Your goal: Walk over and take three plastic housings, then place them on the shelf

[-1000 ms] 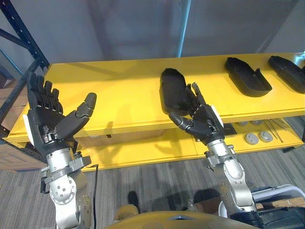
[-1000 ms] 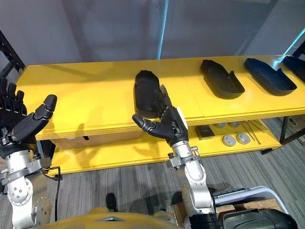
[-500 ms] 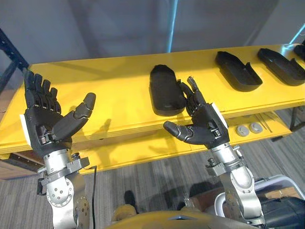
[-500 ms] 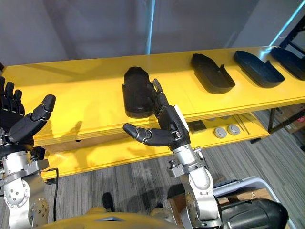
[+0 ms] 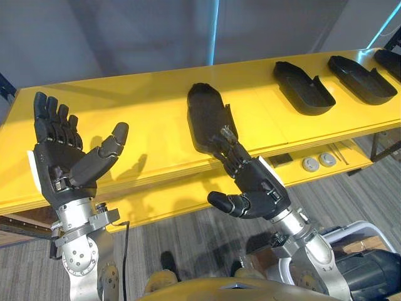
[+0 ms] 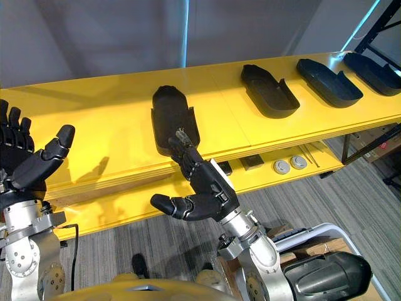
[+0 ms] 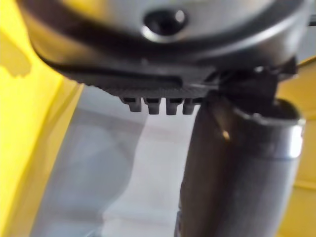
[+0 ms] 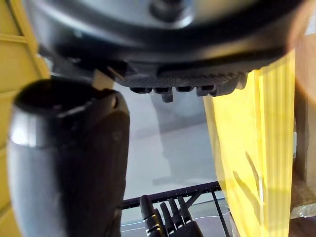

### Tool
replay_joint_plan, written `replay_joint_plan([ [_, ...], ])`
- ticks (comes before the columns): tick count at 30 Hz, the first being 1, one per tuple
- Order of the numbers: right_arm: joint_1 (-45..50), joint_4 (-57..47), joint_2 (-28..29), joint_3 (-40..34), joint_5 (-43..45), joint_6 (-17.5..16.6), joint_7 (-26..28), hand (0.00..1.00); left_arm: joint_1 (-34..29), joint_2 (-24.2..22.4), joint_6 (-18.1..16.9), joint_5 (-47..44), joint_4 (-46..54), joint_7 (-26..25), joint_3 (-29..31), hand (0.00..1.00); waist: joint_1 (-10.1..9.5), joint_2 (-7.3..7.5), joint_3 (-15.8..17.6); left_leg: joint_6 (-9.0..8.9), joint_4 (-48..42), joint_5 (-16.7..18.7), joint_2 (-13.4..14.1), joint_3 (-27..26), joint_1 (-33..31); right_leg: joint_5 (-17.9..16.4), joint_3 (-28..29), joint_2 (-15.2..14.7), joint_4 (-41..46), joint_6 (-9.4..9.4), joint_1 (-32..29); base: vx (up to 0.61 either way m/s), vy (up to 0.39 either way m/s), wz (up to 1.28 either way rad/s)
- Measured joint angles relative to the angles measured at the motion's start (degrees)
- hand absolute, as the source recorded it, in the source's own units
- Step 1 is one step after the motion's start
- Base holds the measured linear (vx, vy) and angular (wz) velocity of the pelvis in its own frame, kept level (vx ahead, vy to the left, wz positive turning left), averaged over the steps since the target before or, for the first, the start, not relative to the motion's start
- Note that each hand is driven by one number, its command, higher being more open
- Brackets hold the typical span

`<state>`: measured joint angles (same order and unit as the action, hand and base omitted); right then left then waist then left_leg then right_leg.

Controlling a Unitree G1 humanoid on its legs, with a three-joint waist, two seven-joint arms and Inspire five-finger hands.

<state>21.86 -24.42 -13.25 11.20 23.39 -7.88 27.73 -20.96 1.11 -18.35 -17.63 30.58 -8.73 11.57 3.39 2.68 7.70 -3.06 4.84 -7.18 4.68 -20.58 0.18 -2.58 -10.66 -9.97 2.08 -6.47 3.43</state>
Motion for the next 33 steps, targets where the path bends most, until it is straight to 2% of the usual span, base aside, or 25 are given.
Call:
replay_joint_plan([
  [5, -0.3, 2.4, 0.4, 3.5, -0.5, -0.3, -1.6, 1.00, 0.0, 0.0, 0.0, 0.0, 0.0, -0.5, -1.3, 1.00, -0.07, -0.10, 0.1, 0.05, 0.0, 0.0, 0.0, 0.0, 0.0, -0.2, 0.0, 0.0, 0.2, -0.02, 0.0, 0.00, 0.000, 0.00],
  [10, -1.6, 4.7, 0.7, 6.7, -3.9, -0.4, -6.3, 1.00, 0.2, 0.0, 0.1, -0.2, 0.0, -0.9, -4.3, 1.00, -0.15, -0.72, 1.8, -0.01, 0.0, 0.1, -0.1, 0.5, -0.3, -0.9, -0.3, -0.1, 1.0, 0.24, -0.5, 0.00, 0.012, 0.03],
  [12, -2.3, 4.7, 0.7, 7.6, -5.1, -0.5, -7.8, 1.00, 0.3, 0.0, 1.0, -0.2, 0.0, -1.0, -5.5, 1.00, -0.12, -0.83, 2.0, 0.02, 0.0, 0.0, -0.1, 0.6, -0.6, -1.0, -0.4, -0.2, 1.2, 0.24, -0.8, 0.01, 0.017, 0.05],
  [16, -3.4, 4.7, 1.0, 8.5, -9.7, -2.7, -12.0, 1.00, 0.4, 0.1, 4.0, 0.1, -0.1, -1.9, -8.0, 1.00, -0.05, -0.92, 2.1, 0.61, 0.0, -0.5, -0.2, 1.5, -1.5, -0.9, -1.1, -0.2, 1.9, -0.04, -1.4, 0.03, 0.005, 0.09],
  [20, -5.0, 5.6, 1.8, 9.0, -12.8, -4.1, -16.2, 1.00, 0.4, 0.2, 4.9, 0.3, -0.8, -4.1, -8.8, 1.00, -0.17, -1.01, 2.3, 0.59, -0.1, -0.5, -0.2, 2.0, -1.7, -0.9, -1.6, -0.1, 1.9, 0.04, -1.3, 0.03, 0.006, 0.09],
  [25, -6.6, 6.4, 2.0, 9.3, -16.3, -5.7, -21.7, 1.00, 0.3, 0.2, 4.8, 2.7, -1.0, -10.8, -8.4, 1.00, -0.33, -1.42, 2.6, 0.63, -0.1, -0.7, -0.5, 3.2, -1.6, -1.8, -2.6, -0.4, 3.0, -0.03, -1.0, 0.01, 0.011, 0.11],
  [27, -7.2, 7.1, 2.1, 9.3, -16.4, -6.4, -22.7, 1.00, 0.2, 0.0, 4.8, 4.6, -1.0, -15.3, -7.6, 1.00, -0.44, -1.56, 2.7, 0.58, -0.1, -0.8, -0.5, 3.9, -1.5, -2.3, -3.4, -0.5, 3.4, 0.04, -0.6, 0.00, 0.000, 0.19],
  [30, -7.4, 7.6, 2.3, 9.3, -16.4, -6.6, -24.3, 1.00, 0.2, -0.6, 4.8, 8.3, -1.0, -21.5, -3.4, 1.00, -0.97, -1.93, 3.1, 0.50, -0.1, -0.9, -0.5, 4.6, -1.5, -2.8, -4.0, -0.5, 3.9, 0.12, -0.5, 0.00, 0.000, 0.11],
  [33, -7.9, 8.8, 2.3, 9.3, -17.1, -6.6, -26.1, 1.00, -0.1, -1.6, 4.8, 15.1, -1.9, -28.5, 3.3, 1.00, -1.88, -2.15, 3.6, 0.37, -0.1, -1.0, -0.5, 5.5, -1.6, -3.3, -4.8, -0.5, 4.2, 0.02, -0.2, 0.01, -0.006, 0.14],
])
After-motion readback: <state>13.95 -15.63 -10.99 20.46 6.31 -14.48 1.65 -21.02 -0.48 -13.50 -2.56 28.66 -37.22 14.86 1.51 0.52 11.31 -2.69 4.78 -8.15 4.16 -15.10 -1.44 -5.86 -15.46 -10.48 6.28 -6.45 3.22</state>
